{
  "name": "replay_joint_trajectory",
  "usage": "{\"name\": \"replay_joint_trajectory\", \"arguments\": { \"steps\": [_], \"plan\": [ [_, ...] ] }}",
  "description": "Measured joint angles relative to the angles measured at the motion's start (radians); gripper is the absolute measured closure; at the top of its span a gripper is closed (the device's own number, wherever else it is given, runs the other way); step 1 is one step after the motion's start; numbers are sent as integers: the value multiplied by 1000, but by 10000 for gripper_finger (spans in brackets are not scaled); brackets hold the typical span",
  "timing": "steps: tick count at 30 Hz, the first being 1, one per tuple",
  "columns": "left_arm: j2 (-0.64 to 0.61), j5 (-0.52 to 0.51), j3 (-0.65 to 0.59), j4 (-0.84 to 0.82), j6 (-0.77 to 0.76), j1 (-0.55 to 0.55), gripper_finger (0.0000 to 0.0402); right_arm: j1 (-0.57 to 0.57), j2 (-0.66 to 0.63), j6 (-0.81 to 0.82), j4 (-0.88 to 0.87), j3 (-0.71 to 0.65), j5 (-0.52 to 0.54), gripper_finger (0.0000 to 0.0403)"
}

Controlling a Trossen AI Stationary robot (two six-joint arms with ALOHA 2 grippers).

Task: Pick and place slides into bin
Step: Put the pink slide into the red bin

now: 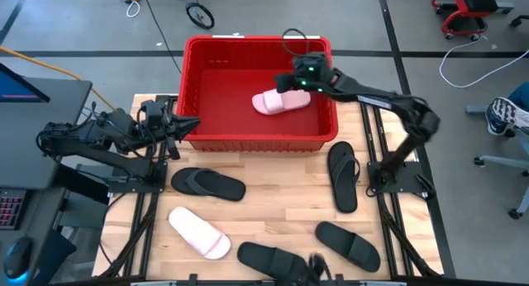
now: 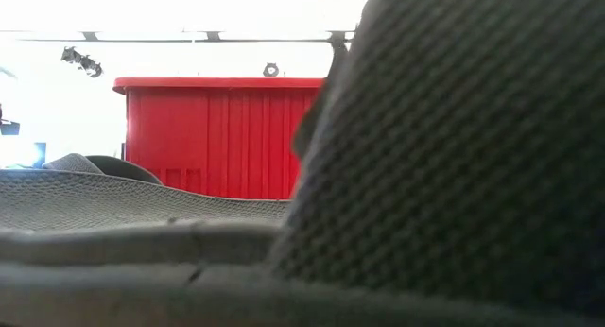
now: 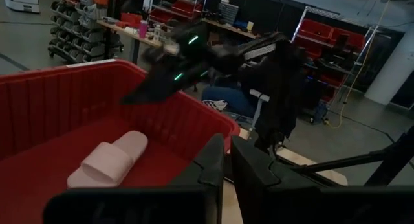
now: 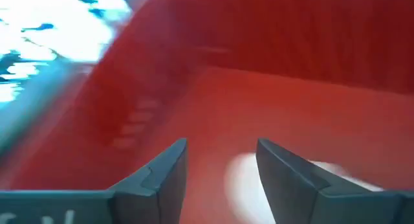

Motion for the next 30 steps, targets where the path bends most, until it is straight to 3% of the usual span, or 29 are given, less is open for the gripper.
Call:
{"name": "replay_joint_trajectory", "arguments": {
  "steps": [5, 9, 12, 15, 17, 20, 22, 25, 30],
  "plan": [
    [0, 19, 0, -34, 0, -7, 363, 157, -201, 47, -52, 0, -186, 225],
    [-1, 193, 0, -97, -78, -7, 362, 371, -321, -3, -138, 1, -213, 226],
    [8, 409, 0, -179, -272, -7, 362, 554, -363, -55, -207, 1, -65, 226],
    [38, 728, 0, -283, -494, -14, 359, 719, -369, -122, -243, 1, 157, 227],
    [71, 851, 0, -363, -551, -34, 355, 803, -356, -161, -238, 1, 308, 227],
    [123, 880, 0, -506, -576, -78, 345, 892, -313, -165, -236, 1, 493, 227],
    [168, 880, 0, -589, -577, -96, 334, 920, -284, -152, -236, 0, 544, 227],
    [245, 884, -2, -708, -610, -120, 312, 938, -247, -134, -235, 0, 551, 227],
    [355, 932, -77, -675, -706, -167, 277, 941, -197, -104, -236, 0, 539, 226]
  ]
}}
